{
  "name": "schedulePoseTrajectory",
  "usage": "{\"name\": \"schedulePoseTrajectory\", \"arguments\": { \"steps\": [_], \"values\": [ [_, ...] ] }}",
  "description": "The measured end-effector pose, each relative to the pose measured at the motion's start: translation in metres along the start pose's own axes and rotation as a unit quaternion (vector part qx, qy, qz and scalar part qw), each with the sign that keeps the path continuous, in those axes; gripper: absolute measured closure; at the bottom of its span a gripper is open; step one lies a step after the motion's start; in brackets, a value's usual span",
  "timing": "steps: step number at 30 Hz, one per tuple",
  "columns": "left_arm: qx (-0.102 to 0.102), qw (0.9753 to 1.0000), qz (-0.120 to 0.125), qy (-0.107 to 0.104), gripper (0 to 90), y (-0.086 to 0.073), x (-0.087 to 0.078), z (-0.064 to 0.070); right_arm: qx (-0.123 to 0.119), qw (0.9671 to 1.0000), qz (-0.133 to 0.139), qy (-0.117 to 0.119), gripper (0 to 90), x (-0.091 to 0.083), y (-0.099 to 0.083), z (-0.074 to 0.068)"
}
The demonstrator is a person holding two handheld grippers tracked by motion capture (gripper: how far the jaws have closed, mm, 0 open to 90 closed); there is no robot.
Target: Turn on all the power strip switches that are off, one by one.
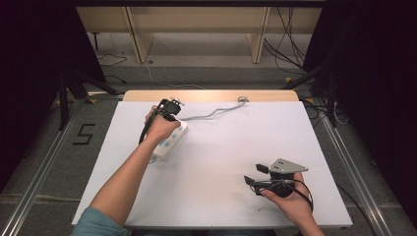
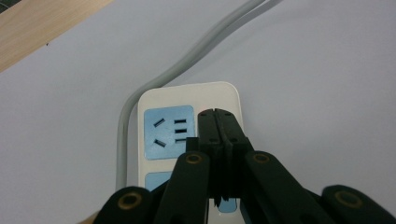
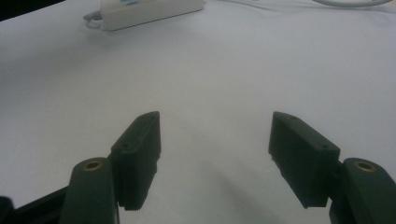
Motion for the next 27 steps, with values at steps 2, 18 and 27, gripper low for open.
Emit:
{"name": "schedulePoseTrajectory", "arguments": {
  "steps": [2, 18, 27],
  "values": [
    [-0.005, 1.0000, 0.004, -0.003, 84.7, -0.001, -0.002, 0.000, 0.001, 1.0000, -0.001, 0.000, 35.2, 0.000, 0.000, 0.000],
    [-0.005, 0.9983, 0.056, -0.014, 62.2, -0.008, -0.027, -0.003, 0.003, 1.0000, -0.004, -0.002, 35.2, 0.000, -0.001, 0.000],
    [0.013, 0.9955, 0.083, -0.044, 51.4, -0.019, -0.040, 0.007, 0.005, 1.0000, -0.002, -0.005, 35.2, -0.001, -0.001, 0.002]
  ]
}}
Point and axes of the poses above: each handheld gripper's, and its own axes: x roughly forward along the jaws, y roughly out of its top, z roughly to its right, the point moved 4 cm from there along x, roughly forward along the jaws, and after that the axes turned 7 degrees about -z, right-handed, at the moved point
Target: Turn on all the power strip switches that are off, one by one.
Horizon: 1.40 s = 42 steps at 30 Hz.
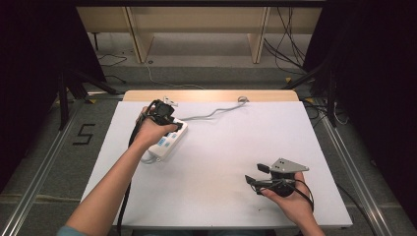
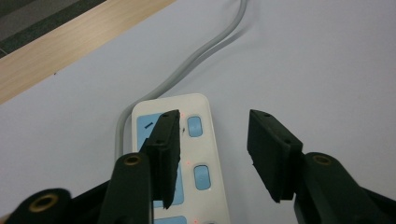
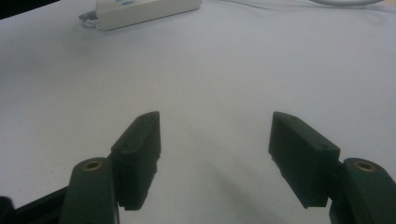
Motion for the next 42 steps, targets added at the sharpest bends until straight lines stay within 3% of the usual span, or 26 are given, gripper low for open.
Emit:
{"name": "schedulePoseTrajectory", "arguments": {
  "steps": [7, 28, 42],
  "values": [
    [0.003, 0.9997, 0.012, -0.021, 39.3, -0.009, -0.015, 0.009, -0.002, 1.0000, 0.002, -0.004, 35.4, -0.002, 0.001, 0.001],
    [0.030, 0.9984, 0.046, -0.014, 31.0, -0.057, -0.046, 0.030, 0.002, 0.9999, 0.004, -0.012, 35.5, -0.004, 0.001, 0.005],
    [0.020, 0.9968, 0.077, -0.004, 29.3, -0.094, -0.052, 0.024, 0.006, 0.9999, 0.005, -0.013, 35.4, -0.004, 0.001, 0.008]
  ]
}}
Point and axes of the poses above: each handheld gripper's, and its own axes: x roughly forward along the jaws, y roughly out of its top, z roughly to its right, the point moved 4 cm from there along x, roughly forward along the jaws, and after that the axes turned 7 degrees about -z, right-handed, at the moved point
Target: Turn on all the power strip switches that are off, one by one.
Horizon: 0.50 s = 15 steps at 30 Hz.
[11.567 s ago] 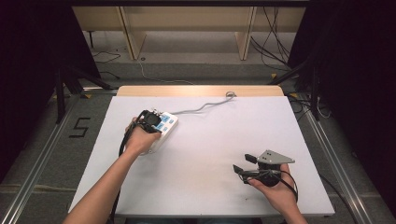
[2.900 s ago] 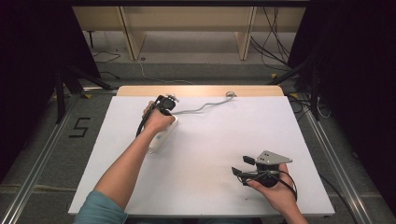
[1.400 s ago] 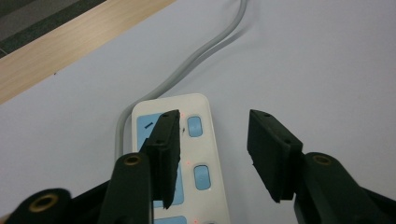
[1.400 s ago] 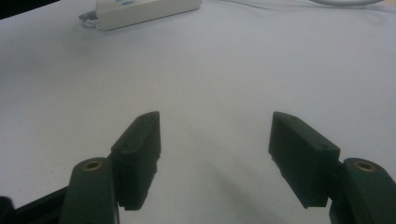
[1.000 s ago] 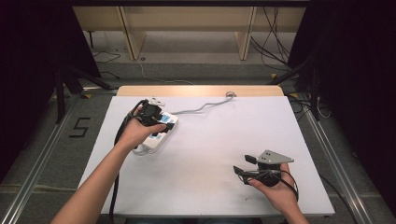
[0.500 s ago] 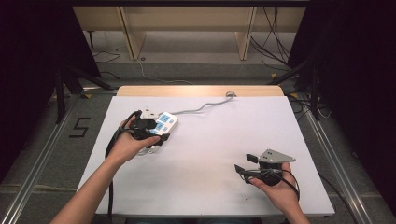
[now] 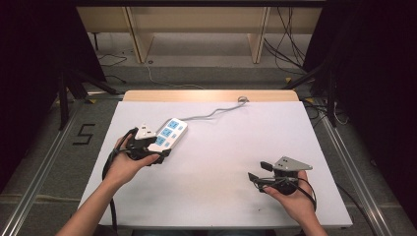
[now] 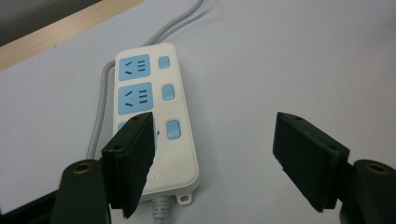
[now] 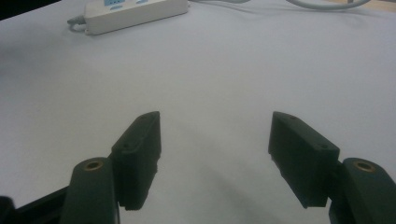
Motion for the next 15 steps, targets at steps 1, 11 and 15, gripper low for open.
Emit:
{"name": "schedulePoseTrajectory", "arguments": {
  "steps": [1, 11, 15],
  "values": [
    [0.000, 1.0000, 0.002, 0.000, 29.2, -0.002, -0.001, 0.000, 0.000, 1.0000, 0.000, -0.001, 35.4, 0.000, 0.000, 0.001],
    [0.000, 0.9999, 0.005, 0.009, 29.4, -0.038, -0.009, 0.003, 0.002, 1.0000, -0.005, 0.002, 35.3, 0.002, -0.001, 0.000],
    [-0.005, 0.9998, 0.011, 0.013, 29.3, -0.047, -0.012, 0.005, 0.003, 1.0000, -0.006, 0.001, 35.3, 0.003, -0.001, 0.000]
  ]
}}
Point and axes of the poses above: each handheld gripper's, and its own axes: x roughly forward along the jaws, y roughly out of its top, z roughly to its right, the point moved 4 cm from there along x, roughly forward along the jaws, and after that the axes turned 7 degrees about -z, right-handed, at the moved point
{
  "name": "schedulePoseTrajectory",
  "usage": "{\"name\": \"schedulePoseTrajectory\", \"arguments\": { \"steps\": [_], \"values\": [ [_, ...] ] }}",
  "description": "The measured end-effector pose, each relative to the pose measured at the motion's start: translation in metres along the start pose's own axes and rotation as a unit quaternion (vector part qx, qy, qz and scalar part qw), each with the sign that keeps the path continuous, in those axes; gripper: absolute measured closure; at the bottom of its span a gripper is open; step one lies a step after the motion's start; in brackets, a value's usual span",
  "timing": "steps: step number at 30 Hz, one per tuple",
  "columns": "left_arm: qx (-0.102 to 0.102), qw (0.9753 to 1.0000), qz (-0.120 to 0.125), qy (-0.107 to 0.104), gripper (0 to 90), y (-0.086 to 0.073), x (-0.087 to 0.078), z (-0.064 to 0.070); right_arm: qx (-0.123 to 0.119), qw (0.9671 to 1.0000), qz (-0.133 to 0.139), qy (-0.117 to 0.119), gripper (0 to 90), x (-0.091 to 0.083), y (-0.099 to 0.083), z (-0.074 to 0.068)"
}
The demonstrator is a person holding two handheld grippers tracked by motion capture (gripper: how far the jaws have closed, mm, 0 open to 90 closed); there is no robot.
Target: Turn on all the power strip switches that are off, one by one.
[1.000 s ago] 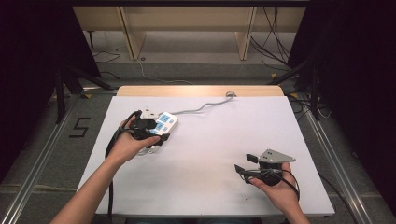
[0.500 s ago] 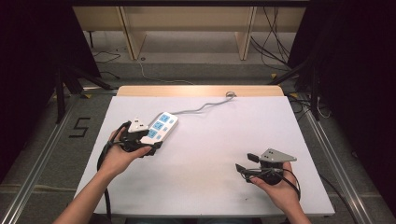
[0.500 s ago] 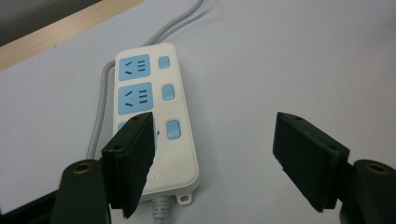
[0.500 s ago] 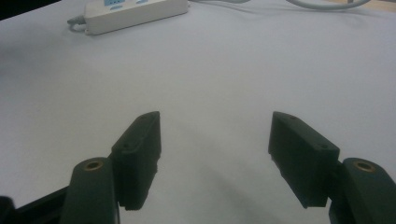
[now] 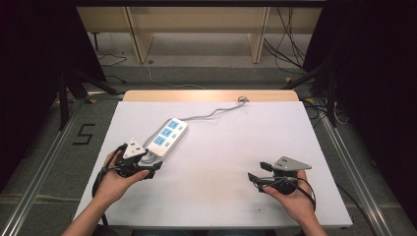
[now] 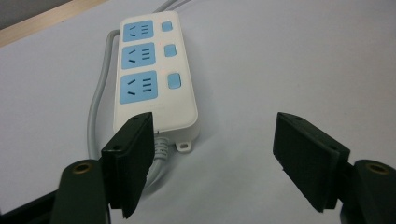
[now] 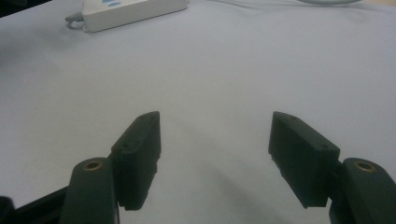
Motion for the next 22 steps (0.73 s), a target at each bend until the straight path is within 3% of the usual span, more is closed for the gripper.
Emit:
{"name": "schedulePoseTrajectory", "arguments": {
  "steps": [13, 22],
  "values": [
    [-0.012, 0.9998, 0.005, 0.016, 29.1, -0.030, -0.006, 0.007, -0.005, 1.0000, -0.002, -0.002, 35.3, 0.001, -0.001, -0.001],
    [-0.013, 0.9998, 0.005, 0.017, 28.5, -0.031, -0.005, 0.009, -0.007, 1.0000, -0.001, 0.001, 35.0, 0.002, -0.001, -0.003]
  ]
}}
Point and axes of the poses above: each handheld gripper's, and its own axes: x roughly forward along the jaws, y roughly out of its top, z roughly to its right, the point moved 4 cm from there along x, roughly forward along the jaws, and after that the axes turned 7 degrees about -z, right-handed, at the moved point
